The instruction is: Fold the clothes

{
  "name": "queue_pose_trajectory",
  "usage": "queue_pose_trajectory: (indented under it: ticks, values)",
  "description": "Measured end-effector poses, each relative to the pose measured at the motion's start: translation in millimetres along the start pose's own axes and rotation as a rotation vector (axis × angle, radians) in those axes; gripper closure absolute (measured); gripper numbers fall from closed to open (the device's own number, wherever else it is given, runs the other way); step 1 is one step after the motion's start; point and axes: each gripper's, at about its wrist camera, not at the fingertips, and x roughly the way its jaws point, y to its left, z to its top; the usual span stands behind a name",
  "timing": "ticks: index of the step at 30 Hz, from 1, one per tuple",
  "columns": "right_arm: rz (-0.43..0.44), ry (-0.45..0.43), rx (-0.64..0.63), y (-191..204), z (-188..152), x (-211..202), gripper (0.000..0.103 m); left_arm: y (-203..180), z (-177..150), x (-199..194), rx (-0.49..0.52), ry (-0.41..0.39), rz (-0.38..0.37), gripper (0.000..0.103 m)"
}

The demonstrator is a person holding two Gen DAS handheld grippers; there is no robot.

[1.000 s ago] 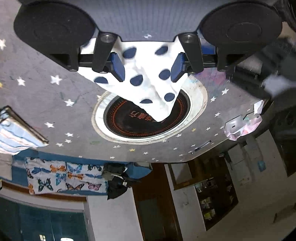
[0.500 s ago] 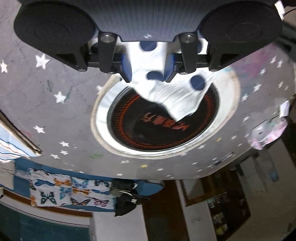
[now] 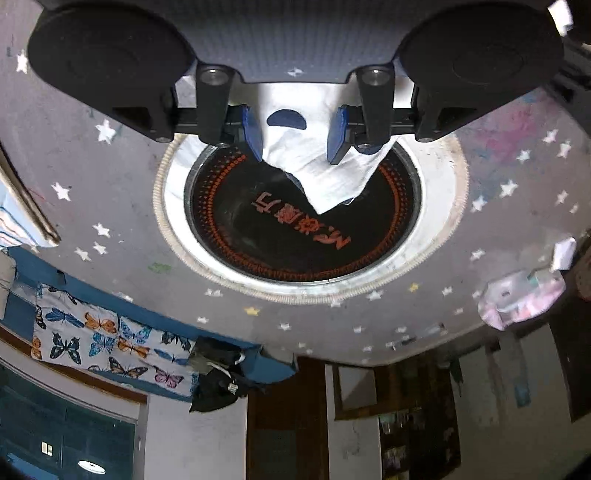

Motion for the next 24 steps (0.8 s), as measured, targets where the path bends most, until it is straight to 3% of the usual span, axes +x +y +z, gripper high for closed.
queue_pose_trajectory:
  ticks: [6, 9, 14, 17, 22, 24]
  values:
    - [-0.026, -0.038, 0.062, -12.2, 13.5, -1.8, 0.063, 4.1, 2.7, -13.0, -0.012, -0.031, 0.001, 0.061]
    - [-0.014, -0.062, 0.071, -14.4, 23.4, -11.2, 0.057, 7.8, 4.5, -17.6, -0.024, -0.050, 0.007, 0.061]
    - [0.014, -0.013, -0.034, 9.5, 34.7, -5.2, 0.054, 12.2, 3.0, -15.3, -0.046, -0.052, 0.004, 0.058]
    - [0.001, 0.033, -0.116, 31.5, 35.3, 4.1, 0.042, 13.9, -0.5, -12.0, -0.050, -0.043, -0.004, 0.057]
    - [-0.131, 0.134, -0.323, 68.0, 29.9, 33.0, 0.040, 16.5, -4.7, -9.4, -0.063, -0.044, -0.020, 0.057]
    - [-0.172, 0.150, -0.340, 70.9, 31.6, 39.7, 0.040, 17.9, -6.1, -9.9, -0.071, -0.048, -0.027, 0.057]
